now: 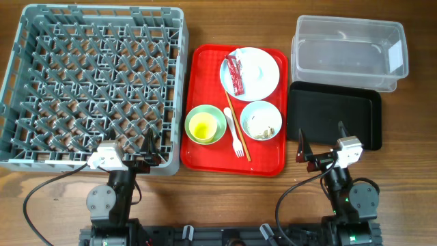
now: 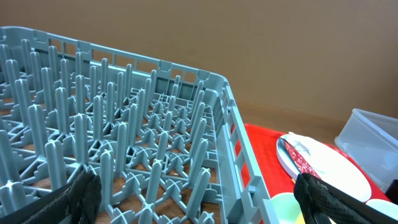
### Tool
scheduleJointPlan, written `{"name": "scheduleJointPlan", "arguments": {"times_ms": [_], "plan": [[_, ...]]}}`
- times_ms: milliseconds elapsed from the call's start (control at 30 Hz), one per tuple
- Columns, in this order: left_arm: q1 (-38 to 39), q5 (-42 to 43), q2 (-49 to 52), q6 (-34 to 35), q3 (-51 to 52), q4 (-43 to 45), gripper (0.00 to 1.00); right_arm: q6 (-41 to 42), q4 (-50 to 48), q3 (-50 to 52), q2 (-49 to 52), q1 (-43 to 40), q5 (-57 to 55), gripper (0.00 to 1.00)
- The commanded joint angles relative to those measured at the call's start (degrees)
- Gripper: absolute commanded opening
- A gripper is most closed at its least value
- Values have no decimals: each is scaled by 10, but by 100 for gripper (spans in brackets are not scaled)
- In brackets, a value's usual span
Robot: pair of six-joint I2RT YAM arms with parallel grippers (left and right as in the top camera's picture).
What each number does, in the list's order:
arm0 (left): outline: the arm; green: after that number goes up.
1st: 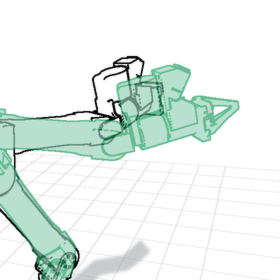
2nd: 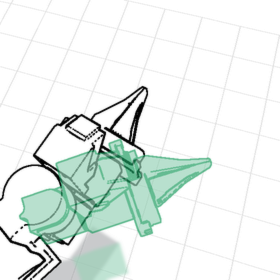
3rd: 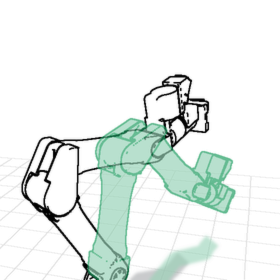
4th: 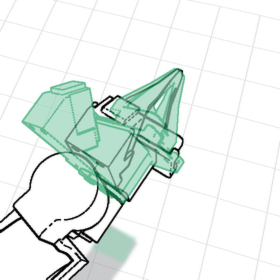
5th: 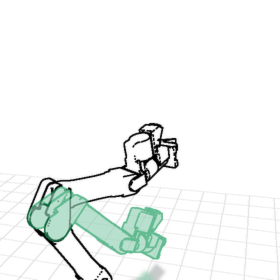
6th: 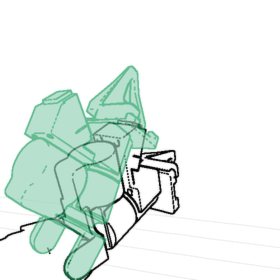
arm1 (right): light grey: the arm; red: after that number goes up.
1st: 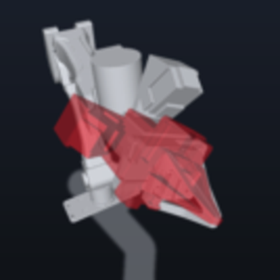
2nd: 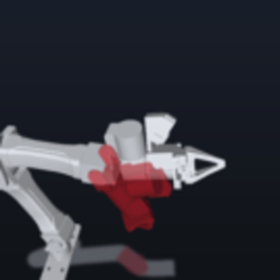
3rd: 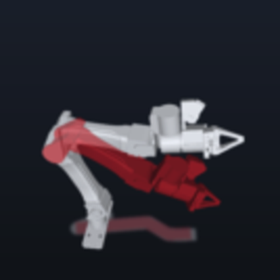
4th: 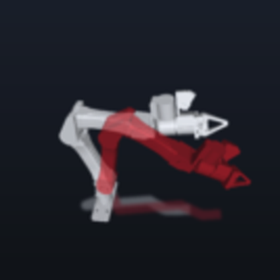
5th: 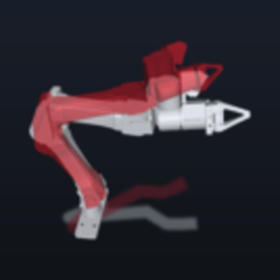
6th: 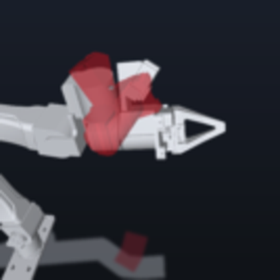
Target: Sort waste into correct bins and load items into the dishwasher rack
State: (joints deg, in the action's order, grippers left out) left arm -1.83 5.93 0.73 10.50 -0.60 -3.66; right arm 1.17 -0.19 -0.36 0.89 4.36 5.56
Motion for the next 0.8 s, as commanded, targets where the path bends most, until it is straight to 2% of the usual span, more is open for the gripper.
{"name": "scheduleJointPlan", "arguments": {"times_ms": [0, 667, 767], "plan": [[2, 7, -2, -9, 3, -2, 100, -8, -2, 1, -1, 1, 9, 100], [2, -10, -2, -11, 3, -4, 100, -9, -5, 1, -1, 1, 16, 100], [2, -11, -2, -11, 3, 1, 100, 28, -5, 0, -1, 1, 16, 100]]}}
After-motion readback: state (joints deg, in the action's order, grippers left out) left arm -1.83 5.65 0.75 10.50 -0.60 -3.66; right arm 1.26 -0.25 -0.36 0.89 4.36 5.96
